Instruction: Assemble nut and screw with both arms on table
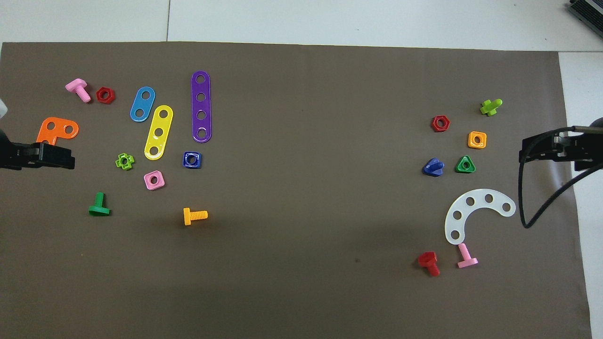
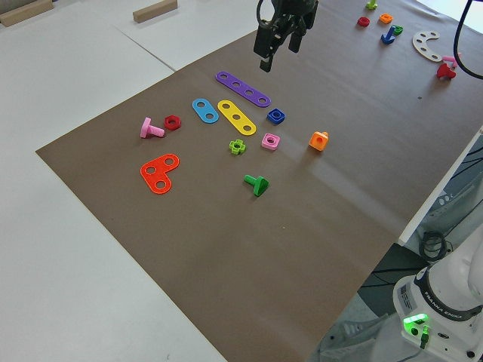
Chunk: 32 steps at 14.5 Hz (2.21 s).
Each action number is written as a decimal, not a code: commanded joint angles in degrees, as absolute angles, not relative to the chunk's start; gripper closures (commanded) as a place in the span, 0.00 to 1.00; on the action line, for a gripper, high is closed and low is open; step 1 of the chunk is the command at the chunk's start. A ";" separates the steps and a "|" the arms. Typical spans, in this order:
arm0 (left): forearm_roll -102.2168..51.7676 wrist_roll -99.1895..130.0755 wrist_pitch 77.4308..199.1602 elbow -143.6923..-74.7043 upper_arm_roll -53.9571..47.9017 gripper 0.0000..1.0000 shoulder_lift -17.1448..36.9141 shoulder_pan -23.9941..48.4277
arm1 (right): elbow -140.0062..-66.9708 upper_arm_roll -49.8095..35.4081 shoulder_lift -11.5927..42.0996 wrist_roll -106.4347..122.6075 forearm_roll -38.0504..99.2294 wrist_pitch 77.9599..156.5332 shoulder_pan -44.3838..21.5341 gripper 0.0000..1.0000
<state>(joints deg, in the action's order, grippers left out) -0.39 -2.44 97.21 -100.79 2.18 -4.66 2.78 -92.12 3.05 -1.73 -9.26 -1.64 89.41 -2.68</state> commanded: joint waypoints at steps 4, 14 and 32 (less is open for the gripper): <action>0.97 -7.30 97.65 -102.48 2.55 0.00 -6.33 3.51 | -91.76 2.73 -1.58 -8.17 -0.79 88.68 -2.37 0.00; 0.97 -6.77 97.47 -102.57 2.64 0.00 -6.42 2.20 | -105.54 2.55 3.59 -4.13 -0.26 111.41 -5.61 0.00; 0.97 -6.77 97.47 -102.57 2.64 0.00 -6.42 2.11 | -121.55 2.46 13.27 9.76 2.81 139.39 -5.89 0.56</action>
